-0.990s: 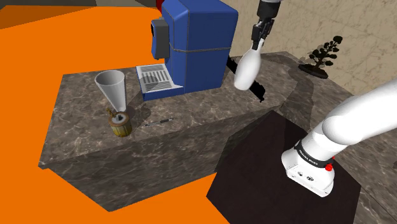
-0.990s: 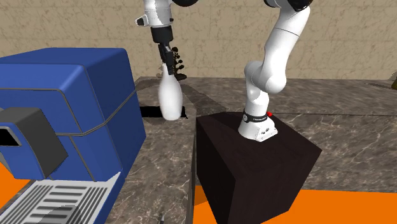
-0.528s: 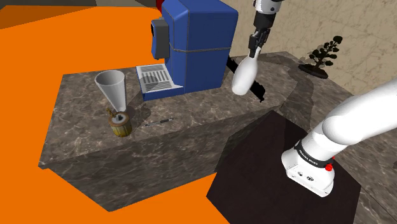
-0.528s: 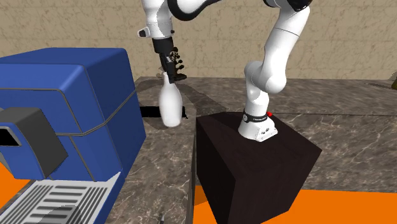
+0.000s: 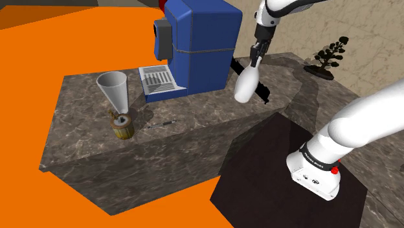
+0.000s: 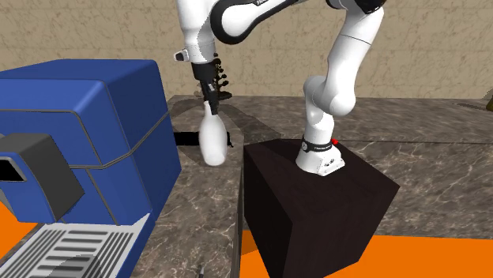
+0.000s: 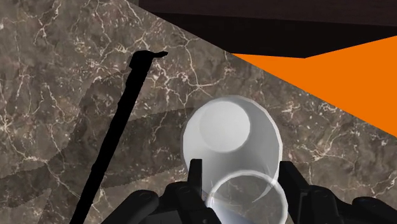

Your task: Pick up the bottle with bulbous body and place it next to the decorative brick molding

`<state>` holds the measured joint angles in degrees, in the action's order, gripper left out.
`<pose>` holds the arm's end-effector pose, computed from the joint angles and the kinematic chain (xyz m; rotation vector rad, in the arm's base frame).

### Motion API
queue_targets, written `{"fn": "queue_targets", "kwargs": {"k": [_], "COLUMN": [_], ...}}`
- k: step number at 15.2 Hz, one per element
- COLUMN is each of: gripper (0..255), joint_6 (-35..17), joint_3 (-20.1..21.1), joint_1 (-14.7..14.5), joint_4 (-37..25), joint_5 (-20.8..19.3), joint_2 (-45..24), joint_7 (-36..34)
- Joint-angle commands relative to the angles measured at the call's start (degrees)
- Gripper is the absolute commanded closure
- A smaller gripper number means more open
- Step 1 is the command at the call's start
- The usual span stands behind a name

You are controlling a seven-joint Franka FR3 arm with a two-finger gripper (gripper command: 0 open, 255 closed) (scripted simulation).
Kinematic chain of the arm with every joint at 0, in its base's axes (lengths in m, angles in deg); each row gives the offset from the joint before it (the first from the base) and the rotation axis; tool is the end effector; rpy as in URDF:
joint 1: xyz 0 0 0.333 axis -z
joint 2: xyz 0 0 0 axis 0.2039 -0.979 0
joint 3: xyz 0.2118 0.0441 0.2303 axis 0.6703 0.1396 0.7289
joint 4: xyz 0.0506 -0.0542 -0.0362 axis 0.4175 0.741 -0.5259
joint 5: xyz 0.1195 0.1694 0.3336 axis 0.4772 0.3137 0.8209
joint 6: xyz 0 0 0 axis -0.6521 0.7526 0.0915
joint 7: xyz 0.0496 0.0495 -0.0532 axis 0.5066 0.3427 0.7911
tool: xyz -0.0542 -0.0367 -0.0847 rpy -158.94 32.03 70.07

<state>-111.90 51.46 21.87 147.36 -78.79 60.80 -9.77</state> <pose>0.4404 -0.0713 0.4646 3.1050 0.0954 -0.1451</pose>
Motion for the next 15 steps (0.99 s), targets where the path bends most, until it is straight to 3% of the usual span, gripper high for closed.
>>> {"fn": "queue_targets", "kwargs": {"k": [1,11,12,15], "gripper": [255,255,0,0], "joint_6": [-1.79,-3.82,-3.81,-3.82], "joint_3": [0.03,0.03,0.03,0.03], "joint_1": [-0.01,0.0,0.0,0.0], "joint_4": [1.18,2.6,2.6,2.61], "joint_5": [-0.02,-0.07,-0.07,-0.07], "joint_2": [-0.56,-1.17,-1.16,-1.16], "joint_7": [-0.13,-0.23,-0.23,-0.23]}}
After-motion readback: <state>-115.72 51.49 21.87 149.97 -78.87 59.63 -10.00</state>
